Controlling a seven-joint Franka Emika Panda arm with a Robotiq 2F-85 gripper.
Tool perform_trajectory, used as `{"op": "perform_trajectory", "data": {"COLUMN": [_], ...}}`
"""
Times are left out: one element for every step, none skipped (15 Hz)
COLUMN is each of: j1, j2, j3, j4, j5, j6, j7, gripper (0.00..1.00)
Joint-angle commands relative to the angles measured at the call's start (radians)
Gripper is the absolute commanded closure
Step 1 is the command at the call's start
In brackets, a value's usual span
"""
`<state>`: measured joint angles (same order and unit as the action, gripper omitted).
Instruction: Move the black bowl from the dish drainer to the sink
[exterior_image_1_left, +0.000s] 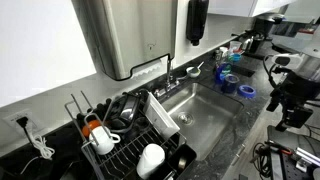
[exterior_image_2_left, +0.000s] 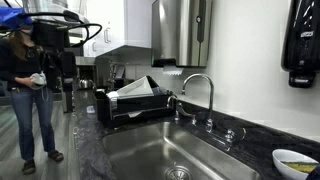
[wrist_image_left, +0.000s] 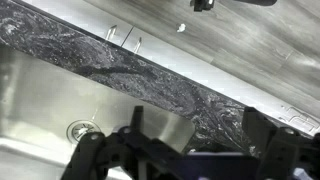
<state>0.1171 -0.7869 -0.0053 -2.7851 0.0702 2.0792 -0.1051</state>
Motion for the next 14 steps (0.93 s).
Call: {"op": "perform_trajectory", "data": {"j1": [-0.004,-0.004,-0.004,-0.004,-0.004,-0.004,-0.004,-0.004,-0.004,-0.004,-0.004,-0.004,-0.004,-0.014], "j2": [0.0,0.0,0.0,0.0,0.0,0.0,0.0,0.0,0.0,0.0,0.0,0.0,0.0,-0.005], "j3": [0.004,0.004,0.004,0.004,0.004,0.004,0.004,0.004,0.004,0.004,0.004,0.004,0.004,0.006], "j4": [0.002,0.002,0.002,0.002,0.002,0.002,0.002,0.002,0.002,0.002,0.002,0.002,0.002,0.002], "j5": [0.003,0.003,0.003,0.003,0.003,0.003,0.003,0.003,0.003,0.003,0.003,0.003,0.003,0.001], "j6": [-0.003,-0.003,-0.003,-0.003,-0.003,-0.003,-0.003,-0.003,-0.003,-0.003,-0.003,-0.003,-0.003,-0.008], "j7": [-0.002,-0.002,-0.002,-0.002,-0.002,-0.002,-0.002,-0.002,-0.002,-0.002,-0.002,-0.002,-0.002,0.014], "gripper": [0.0,0.0,0.0,0.0,0.0,0.0,0.0,0.0,0.0,0.0,0.0,0.0,0.0,0.0]}}
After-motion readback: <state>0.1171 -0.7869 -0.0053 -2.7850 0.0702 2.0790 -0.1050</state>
